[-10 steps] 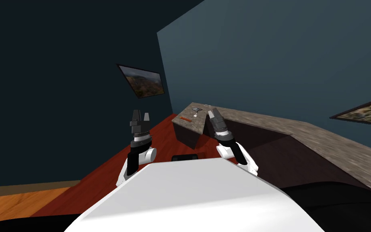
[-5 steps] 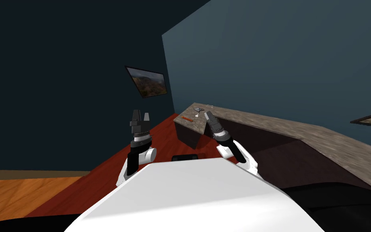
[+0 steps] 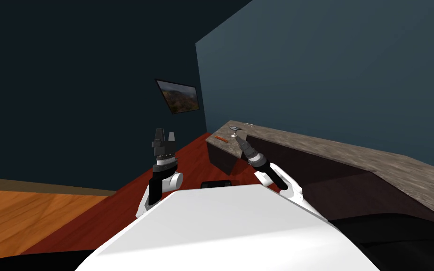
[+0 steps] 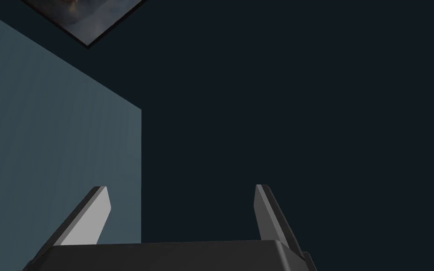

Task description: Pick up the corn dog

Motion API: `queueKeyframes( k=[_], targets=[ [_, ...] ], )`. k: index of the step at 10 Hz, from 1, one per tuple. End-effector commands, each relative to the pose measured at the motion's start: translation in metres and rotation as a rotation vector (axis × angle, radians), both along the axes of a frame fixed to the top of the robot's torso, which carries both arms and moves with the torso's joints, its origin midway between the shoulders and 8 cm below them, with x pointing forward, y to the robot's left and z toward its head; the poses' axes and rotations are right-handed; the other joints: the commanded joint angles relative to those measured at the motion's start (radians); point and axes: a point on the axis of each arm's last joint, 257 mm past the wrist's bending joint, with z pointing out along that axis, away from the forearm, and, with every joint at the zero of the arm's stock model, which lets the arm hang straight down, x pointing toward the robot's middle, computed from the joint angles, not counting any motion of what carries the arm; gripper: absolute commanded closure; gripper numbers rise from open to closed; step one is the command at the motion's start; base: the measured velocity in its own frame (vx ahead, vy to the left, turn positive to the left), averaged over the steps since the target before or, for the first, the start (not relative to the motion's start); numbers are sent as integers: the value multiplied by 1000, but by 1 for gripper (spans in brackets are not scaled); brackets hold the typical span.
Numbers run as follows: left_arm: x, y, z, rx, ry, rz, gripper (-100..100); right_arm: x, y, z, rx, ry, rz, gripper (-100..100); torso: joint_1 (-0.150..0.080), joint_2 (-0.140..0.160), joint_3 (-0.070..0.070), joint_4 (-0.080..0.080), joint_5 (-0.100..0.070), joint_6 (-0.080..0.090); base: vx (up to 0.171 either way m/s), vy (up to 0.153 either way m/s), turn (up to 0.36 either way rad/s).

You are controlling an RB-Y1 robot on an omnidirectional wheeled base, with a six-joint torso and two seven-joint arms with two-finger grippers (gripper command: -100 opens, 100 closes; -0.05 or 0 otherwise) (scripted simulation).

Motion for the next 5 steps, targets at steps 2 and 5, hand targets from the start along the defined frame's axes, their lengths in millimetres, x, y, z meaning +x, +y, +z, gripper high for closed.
queueKeyframes(
  k=[2, 5],
  targets=[
    [0, 0, 0, 0, 0, 0, 0, 4, 8, -27, -91, 35, 32, -100, 0, 0, 0, 0, 0, 0, 21, 21, 111],
    [0, 0, 0, 0, 0, 0, 0, 3, 11, -52, -196, 68, 63, -100, 0, -2, -1, 0, 0, 0, 36, 22, 100]
  ],
)
